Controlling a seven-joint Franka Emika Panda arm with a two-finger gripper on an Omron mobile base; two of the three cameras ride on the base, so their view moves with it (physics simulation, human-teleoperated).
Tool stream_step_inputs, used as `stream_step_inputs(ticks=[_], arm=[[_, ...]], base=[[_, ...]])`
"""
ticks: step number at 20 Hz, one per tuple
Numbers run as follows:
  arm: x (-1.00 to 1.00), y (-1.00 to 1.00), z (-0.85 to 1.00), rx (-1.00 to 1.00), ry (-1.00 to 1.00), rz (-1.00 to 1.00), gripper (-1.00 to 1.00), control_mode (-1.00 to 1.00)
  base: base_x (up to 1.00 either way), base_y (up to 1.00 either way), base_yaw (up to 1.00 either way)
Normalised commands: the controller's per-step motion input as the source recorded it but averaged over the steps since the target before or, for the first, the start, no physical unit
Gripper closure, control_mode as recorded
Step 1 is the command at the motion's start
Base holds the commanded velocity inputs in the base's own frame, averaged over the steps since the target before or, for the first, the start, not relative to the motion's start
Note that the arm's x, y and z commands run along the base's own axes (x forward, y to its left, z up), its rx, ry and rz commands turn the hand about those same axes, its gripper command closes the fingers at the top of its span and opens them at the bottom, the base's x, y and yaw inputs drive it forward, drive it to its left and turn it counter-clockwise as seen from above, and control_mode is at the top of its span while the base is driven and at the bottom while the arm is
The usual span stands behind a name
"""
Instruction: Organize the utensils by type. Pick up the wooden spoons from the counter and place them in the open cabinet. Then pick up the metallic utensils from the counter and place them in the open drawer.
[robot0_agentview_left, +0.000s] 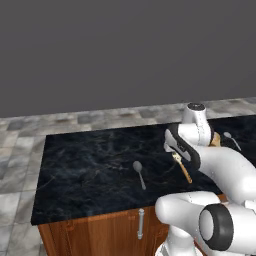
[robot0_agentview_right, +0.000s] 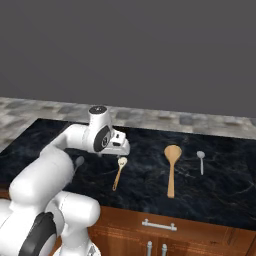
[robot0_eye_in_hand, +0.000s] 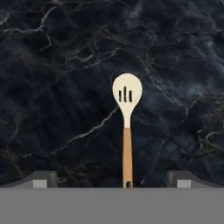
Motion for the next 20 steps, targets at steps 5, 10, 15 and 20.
stream_step_inputs(ticks=[5,10,15,20], arm=[[0.26,-0.08,-0.68,0.0,0.0,0.0,-1.0,-1.0],[0.25,-0.09,-0.56,0.0,0.0,0.0,-1.0,-1.0],[0.12,-0.11,-0.37,0.0,0.0,0.0,-1.0,-1.0],[0.06,-0.1,-0.22,0.0,0.0,0.05,-1.0,-1.0]], base=[[0.0,0.0,0.0],[0.0,0.0,0.0],[0.0,0.0,0.0],[0.0,0.0,0.0]])
